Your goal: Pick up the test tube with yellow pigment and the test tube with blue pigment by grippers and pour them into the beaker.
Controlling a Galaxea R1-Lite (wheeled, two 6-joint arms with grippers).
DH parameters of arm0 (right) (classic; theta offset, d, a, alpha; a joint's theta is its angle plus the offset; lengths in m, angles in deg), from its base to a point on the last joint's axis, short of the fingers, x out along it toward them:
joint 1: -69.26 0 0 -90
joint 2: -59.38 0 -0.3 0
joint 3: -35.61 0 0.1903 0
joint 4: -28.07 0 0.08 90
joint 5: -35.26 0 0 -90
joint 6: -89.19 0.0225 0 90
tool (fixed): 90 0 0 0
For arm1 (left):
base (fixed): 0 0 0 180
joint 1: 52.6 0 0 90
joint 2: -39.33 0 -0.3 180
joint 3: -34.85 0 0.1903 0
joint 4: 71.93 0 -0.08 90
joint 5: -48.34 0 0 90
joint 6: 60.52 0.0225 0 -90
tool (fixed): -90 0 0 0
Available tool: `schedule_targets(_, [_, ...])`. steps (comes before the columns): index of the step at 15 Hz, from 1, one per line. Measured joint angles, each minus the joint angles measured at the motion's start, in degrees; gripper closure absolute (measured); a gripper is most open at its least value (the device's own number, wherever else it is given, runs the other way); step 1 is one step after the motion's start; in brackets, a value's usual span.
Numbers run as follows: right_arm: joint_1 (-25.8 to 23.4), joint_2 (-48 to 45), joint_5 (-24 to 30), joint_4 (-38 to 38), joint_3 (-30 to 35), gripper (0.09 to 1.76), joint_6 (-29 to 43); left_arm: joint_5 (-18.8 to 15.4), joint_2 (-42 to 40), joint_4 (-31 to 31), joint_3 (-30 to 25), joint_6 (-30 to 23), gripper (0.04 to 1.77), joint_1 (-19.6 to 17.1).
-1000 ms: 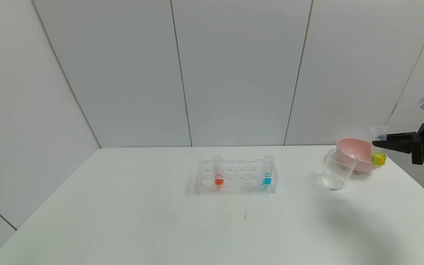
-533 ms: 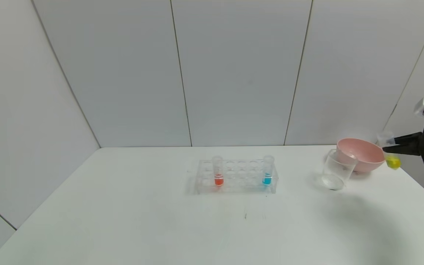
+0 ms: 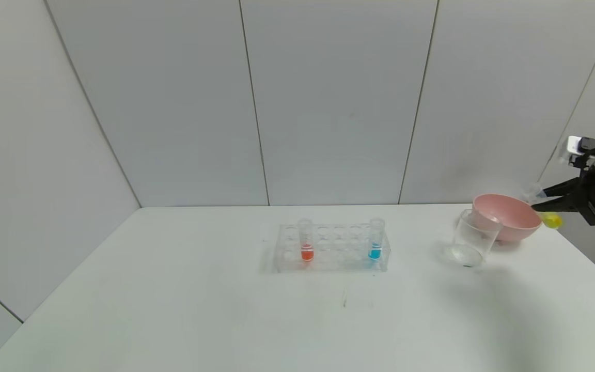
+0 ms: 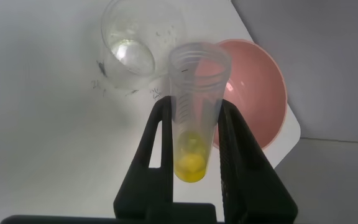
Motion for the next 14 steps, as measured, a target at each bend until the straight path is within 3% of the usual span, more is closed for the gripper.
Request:
schedule_targets(5, [3.8, 2.4, -8.4, 9.9, -10.1, 1.36, -0.8, 0.0, 0.0, 0.0, 0.0, 0.0, 0.05, 0.0])
schedule_targets(7, [5.5, 3.2, -15.9, 13.1, -13.8, 1.36, -1.4, 0.0, 0.0, 0.0, 0.0, 0.0, 0.05, 0.0])
schedule_targets(11, [8.9, 4.2, -19.5, 13.6, -15.6, 1.36, -2.0, 0.0, 0.0, 0.0, 0.0, 0.0, 0.05, 0.0])
schedule_targets(14, [10.8, 4.5, -27.1, 13.6, -15.8, 1.36, -2.9, 0.0, 0.0, 0.0, 0.0, 0.0, 0.05, 0.0])
